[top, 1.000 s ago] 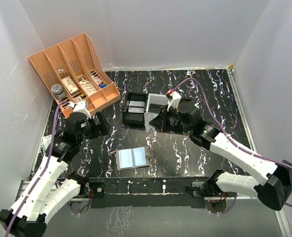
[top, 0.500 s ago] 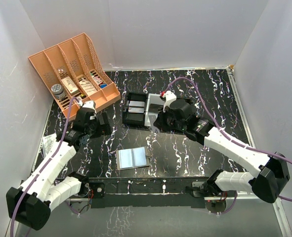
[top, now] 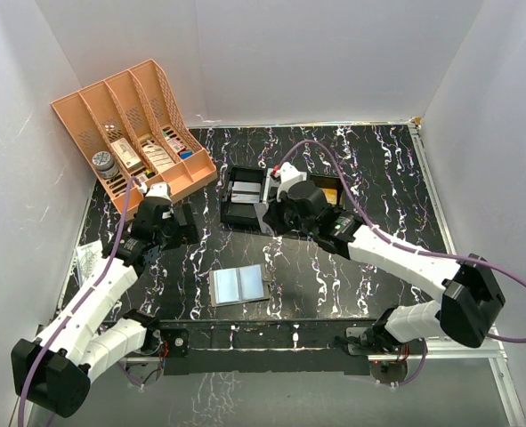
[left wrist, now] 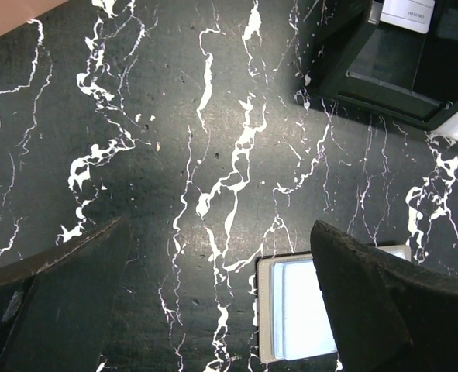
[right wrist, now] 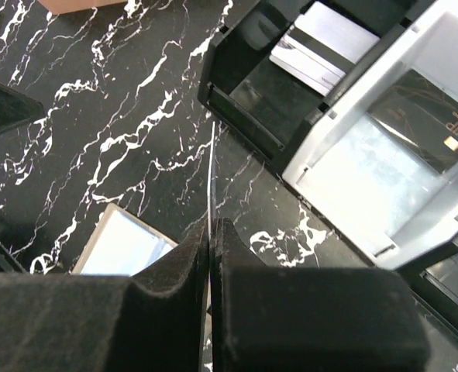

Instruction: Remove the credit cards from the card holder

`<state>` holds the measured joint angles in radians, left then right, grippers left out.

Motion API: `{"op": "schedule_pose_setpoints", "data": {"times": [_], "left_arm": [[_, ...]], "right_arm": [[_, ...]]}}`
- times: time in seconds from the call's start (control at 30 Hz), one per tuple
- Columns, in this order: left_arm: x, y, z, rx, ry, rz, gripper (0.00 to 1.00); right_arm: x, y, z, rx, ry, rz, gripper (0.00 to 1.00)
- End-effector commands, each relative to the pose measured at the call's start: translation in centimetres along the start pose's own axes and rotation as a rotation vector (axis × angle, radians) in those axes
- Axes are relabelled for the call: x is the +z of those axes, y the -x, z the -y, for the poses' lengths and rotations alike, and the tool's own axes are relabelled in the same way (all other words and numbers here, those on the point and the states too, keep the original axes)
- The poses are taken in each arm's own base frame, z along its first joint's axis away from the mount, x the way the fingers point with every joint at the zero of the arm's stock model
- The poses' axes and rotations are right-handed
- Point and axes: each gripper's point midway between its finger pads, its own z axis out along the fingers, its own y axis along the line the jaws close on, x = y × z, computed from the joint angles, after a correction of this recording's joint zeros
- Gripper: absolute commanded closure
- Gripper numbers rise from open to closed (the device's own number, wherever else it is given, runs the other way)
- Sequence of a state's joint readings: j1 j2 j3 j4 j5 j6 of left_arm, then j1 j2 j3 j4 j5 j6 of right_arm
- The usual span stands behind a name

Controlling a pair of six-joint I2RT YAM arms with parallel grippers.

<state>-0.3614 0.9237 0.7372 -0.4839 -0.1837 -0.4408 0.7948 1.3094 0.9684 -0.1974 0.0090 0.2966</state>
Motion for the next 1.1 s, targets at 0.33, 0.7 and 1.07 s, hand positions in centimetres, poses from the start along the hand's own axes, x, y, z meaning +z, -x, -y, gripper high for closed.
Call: {"op": "schedule_pose_setpoints", "data": {"times": [0.33, 0.7, 1.07], "left_arm": [[-0.2, 1.1, -2.4, -0.001, 0.125, 0.065, 0.01], [0.8, 0.5, -2.2, 0.015, 0.134, 0.007, 0.01], [0.3, 1.1, -4.3, 0.017, 0.25, 0.036, 0.01]], "right_arm": [[2.2, 9.4, -1.4, -0.181, -0.146, 0.299, 1.0], [10.7, 8.3, 1.2, -0.324, -0.139, 0.091, 1.0], [15.5, 8.6, 6.0, -0.682, -0.343, 0.034, 1.0]]}}
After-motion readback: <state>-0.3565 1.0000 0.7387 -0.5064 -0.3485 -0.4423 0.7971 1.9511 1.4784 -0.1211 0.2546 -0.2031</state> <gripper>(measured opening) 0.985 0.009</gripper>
